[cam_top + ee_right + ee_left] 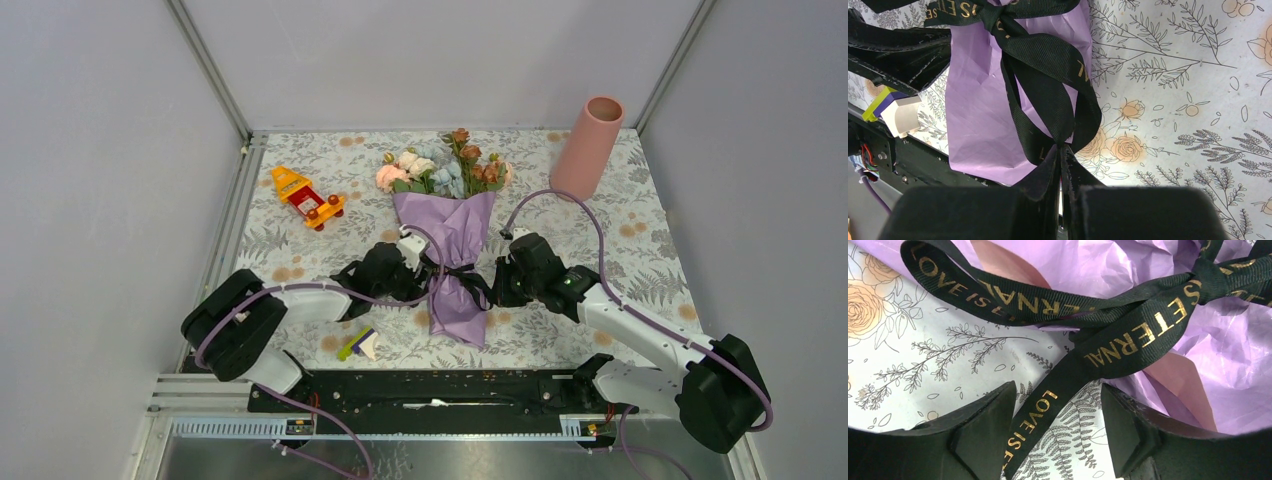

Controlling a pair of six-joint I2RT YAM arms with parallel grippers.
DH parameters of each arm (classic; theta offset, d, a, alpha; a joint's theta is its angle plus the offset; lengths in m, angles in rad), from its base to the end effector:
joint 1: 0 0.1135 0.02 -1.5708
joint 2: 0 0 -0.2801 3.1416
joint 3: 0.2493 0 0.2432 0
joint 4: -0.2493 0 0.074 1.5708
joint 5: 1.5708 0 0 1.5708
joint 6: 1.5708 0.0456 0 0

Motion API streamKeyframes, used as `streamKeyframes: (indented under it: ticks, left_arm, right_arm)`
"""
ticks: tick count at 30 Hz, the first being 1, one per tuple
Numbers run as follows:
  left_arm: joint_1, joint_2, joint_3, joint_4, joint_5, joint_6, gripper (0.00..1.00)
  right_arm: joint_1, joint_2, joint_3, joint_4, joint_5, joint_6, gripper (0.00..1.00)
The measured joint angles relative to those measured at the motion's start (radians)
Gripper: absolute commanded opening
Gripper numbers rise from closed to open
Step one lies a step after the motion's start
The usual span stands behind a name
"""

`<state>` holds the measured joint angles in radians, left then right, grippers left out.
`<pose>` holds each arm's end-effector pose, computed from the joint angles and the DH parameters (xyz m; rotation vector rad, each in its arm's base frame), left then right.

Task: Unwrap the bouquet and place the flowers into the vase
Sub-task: Untie the ribbon from the wrapping paper.

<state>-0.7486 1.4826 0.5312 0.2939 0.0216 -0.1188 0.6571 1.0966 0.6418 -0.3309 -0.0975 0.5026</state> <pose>0.2013 -0.1883 0.1624 0.7160 2.1590 -0.4919 0.1672 0.1346 0.2286 -0.2390 2.4447 0.6573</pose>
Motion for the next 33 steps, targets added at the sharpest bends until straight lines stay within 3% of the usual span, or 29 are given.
streamKeyframes:
  ticks: [8,17,27,33]
  left_arm:
    - [-0.012,0.042,0.019,0.015,0.013,0.024,0.46]
    - [-0.031,0.077,0.03,0.059,0.019,0.037,0.48]
    - [-0.049,0.093,0.032,0.082,-0.011,0.042,0.0]
    - [-0.055,0.066,0.019,0.083,-0.049,0.0,0.0]
  right_arm:
    - [0.0,0.0,0.0,0.0,-0.001,0.0,0.03]
    - [0.0,0.0,0.0,0.0,-0.002,0.0,0.03]
    - [0.0,0.0,0.0,0.0,-0.002,0.0,0.03]
    - [0.0,0.0,0.0,0.0,0.0,0.0,0.03]
